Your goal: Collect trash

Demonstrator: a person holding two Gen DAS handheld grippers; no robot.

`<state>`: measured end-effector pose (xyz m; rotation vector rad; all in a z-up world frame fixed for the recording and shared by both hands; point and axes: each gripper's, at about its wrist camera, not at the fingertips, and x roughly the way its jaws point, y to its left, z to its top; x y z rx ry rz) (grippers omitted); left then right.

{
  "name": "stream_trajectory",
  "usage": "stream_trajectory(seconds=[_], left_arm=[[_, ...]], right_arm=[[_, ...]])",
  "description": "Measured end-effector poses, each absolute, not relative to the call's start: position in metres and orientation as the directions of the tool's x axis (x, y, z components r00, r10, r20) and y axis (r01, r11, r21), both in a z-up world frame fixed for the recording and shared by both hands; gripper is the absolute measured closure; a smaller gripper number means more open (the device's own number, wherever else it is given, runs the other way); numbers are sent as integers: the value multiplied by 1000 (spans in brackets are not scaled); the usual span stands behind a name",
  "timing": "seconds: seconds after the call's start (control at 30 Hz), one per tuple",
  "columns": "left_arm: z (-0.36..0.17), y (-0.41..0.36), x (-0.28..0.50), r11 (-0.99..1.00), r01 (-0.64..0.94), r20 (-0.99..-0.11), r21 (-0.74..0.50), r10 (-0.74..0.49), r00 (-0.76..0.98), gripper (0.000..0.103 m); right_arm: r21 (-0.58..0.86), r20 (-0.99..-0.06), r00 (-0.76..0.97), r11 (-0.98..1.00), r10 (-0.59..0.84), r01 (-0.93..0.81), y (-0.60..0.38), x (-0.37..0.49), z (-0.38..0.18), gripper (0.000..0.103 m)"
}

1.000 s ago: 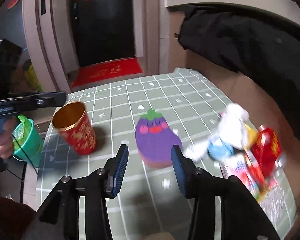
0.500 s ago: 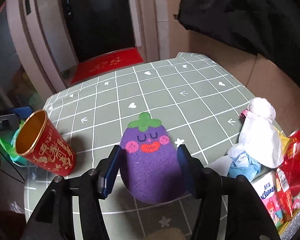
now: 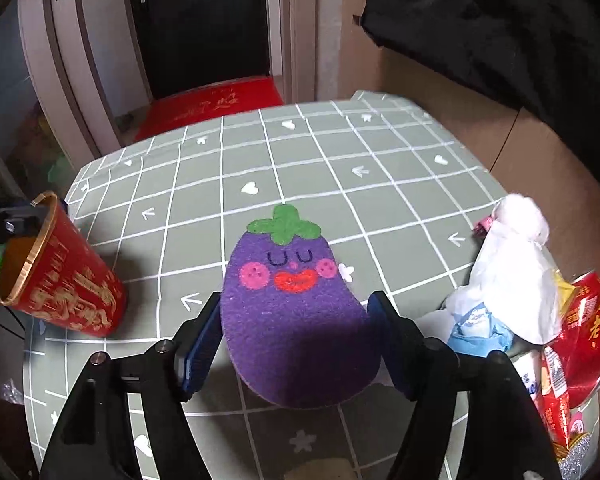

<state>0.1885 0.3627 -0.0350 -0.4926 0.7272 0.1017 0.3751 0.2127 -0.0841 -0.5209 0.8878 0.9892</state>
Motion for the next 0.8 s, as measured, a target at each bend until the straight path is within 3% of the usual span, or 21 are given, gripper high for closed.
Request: stream_trajectory(seconds=[0.33, 0.8], left_arm=[[6, 322, 208, 931, -197, -575, -307, -17, 818, 93], [96, 160, 257, 992, -27, -336, -126, -17, 942, 93]], right_arm=[[95, -698, 371, 593, 612, -799, 136, 356, -24, 34], [11, -486, 702, 807, 520, -590, -37, 301, 88, 34]])
